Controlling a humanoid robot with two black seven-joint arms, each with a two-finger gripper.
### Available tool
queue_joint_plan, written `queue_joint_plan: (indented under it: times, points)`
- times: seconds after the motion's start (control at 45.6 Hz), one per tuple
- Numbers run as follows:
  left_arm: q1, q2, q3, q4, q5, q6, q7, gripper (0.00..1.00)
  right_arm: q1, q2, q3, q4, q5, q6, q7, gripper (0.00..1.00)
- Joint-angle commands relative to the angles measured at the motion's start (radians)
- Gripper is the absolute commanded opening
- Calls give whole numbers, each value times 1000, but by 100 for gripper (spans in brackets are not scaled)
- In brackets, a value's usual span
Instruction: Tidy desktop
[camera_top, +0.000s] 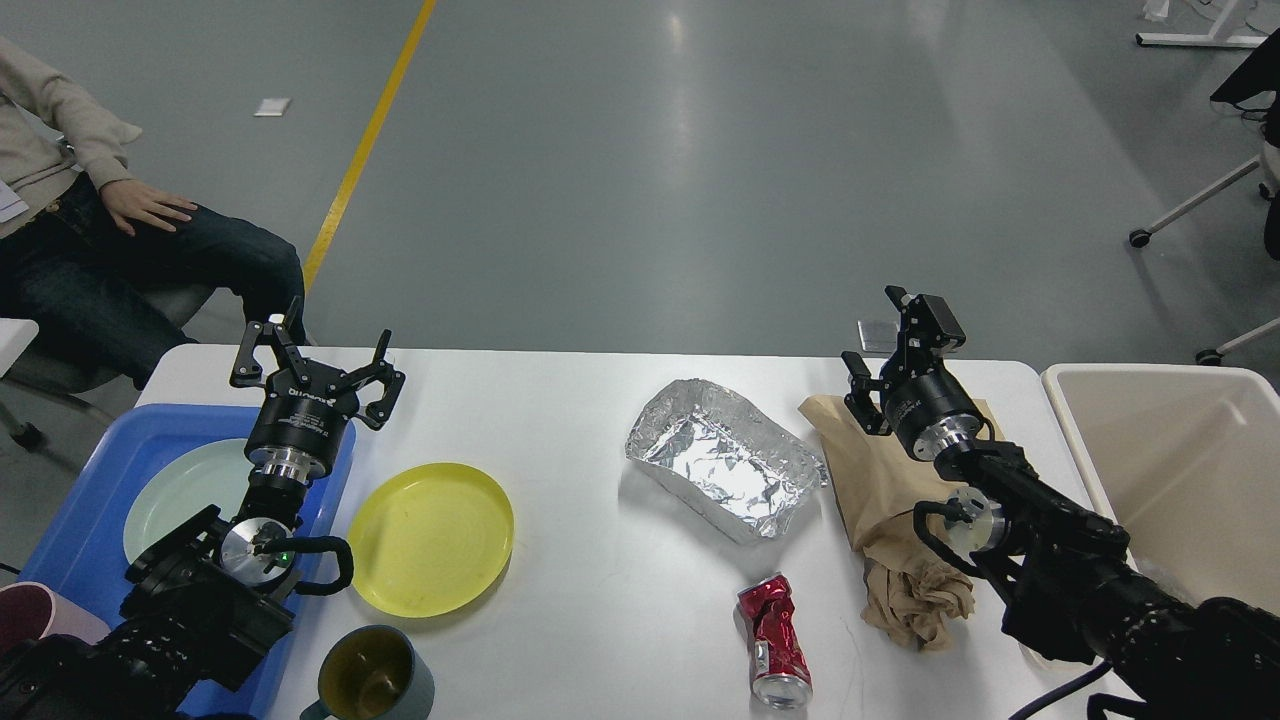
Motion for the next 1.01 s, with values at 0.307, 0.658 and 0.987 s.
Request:
queue_joint_plan:
  times: [0.307,0.658,0.987]
  points:
    - [-7,11,12,0,6,12,3,97,0,0,0,0,0,0,1,100]
    - [-14,12,18,-1,8,50,14,97,0,0,0,0,0,0,0,100]
    - [-76,138,339,-1,11,50,16,97,0,0,0,0,0,0,0,100]
